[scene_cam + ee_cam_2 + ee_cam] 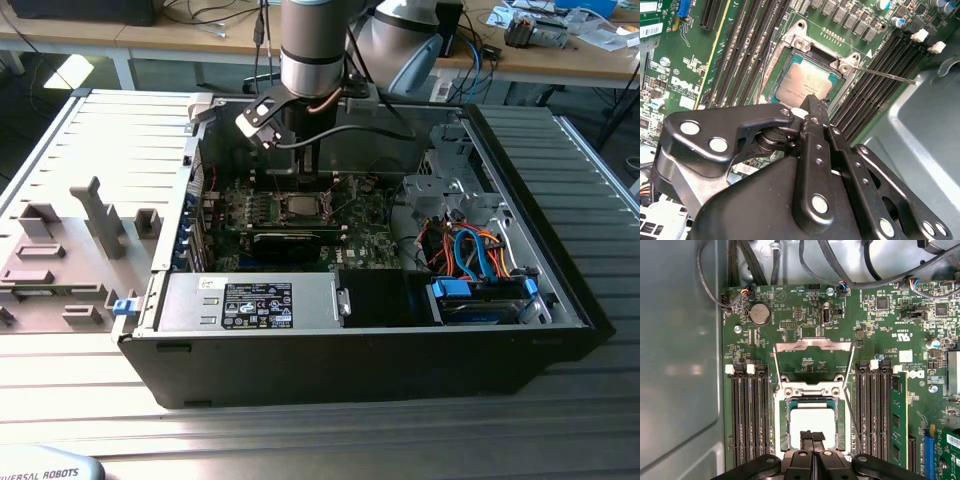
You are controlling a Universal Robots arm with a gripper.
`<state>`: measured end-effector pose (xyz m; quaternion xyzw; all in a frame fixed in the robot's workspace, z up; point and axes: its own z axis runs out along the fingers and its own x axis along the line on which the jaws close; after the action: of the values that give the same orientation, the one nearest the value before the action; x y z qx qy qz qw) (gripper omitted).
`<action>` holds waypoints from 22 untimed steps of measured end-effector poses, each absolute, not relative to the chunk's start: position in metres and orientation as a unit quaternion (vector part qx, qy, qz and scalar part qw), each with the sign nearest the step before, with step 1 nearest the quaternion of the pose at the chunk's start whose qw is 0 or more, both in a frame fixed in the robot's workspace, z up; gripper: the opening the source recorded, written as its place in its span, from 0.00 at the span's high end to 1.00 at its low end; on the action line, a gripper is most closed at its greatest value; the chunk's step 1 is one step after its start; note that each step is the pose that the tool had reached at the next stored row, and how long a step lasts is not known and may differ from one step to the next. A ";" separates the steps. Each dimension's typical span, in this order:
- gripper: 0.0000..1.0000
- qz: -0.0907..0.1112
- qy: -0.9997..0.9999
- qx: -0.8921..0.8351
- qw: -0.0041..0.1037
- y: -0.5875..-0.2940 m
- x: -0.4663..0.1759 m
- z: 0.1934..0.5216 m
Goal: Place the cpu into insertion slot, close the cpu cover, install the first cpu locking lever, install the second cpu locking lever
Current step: 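Place the cpu into insertion slot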
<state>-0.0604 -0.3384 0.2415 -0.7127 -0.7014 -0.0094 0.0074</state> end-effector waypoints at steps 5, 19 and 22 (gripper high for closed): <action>0.89 -0.009 -0.701 -0.713 0.007 -0.338 -0.060 0.246; 0.89 -0.009 -0.701 -0.713 0.007 -0.338 -0.060 0.250; 0.89 -0.009 -0.701 -0.713 0.007 -0.338 -0.060 0.251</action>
<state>-0.0604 -0.3385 0.2509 -0.7127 -0.7014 -0.0093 0.0074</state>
